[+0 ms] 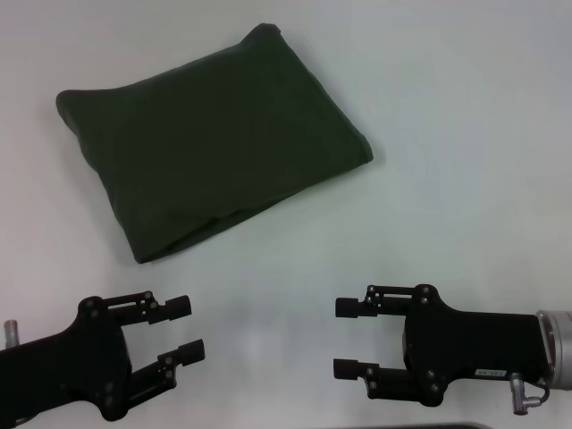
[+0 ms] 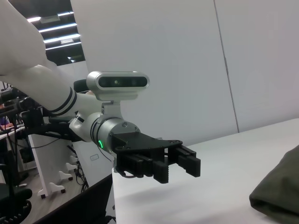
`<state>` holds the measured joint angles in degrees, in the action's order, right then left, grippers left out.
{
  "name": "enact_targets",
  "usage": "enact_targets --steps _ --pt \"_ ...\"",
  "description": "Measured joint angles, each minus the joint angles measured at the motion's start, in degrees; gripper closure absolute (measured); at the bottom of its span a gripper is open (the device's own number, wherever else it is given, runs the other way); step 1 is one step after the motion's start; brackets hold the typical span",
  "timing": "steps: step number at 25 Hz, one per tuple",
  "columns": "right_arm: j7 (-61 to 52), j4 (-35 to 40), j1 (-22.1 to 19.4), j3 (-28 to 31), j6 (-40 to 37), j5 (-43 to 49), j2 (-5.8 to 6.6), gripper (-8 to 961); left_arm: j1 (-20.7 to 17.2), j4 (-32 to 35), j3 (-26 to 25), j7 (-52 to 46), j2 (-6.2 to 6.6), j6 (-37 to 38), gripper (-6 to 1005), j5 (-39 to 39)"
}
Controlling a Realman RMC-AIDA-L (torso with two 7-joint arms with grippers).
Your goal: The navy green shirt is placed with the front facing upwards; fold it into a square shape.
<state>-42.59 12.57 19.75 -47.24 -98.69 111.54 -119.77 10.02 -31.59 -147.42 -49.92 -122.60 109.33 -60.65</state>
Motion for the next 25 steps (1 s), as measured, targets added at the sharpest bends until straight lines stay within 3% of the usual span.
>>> enact_targets --steps 25 --pt "-0.1 -0.2 -0.1 -0.2 -0.3 0.1 0.0 295 0.0 0.0 0.5 0.0 -0.03 0.3 542 0.0"
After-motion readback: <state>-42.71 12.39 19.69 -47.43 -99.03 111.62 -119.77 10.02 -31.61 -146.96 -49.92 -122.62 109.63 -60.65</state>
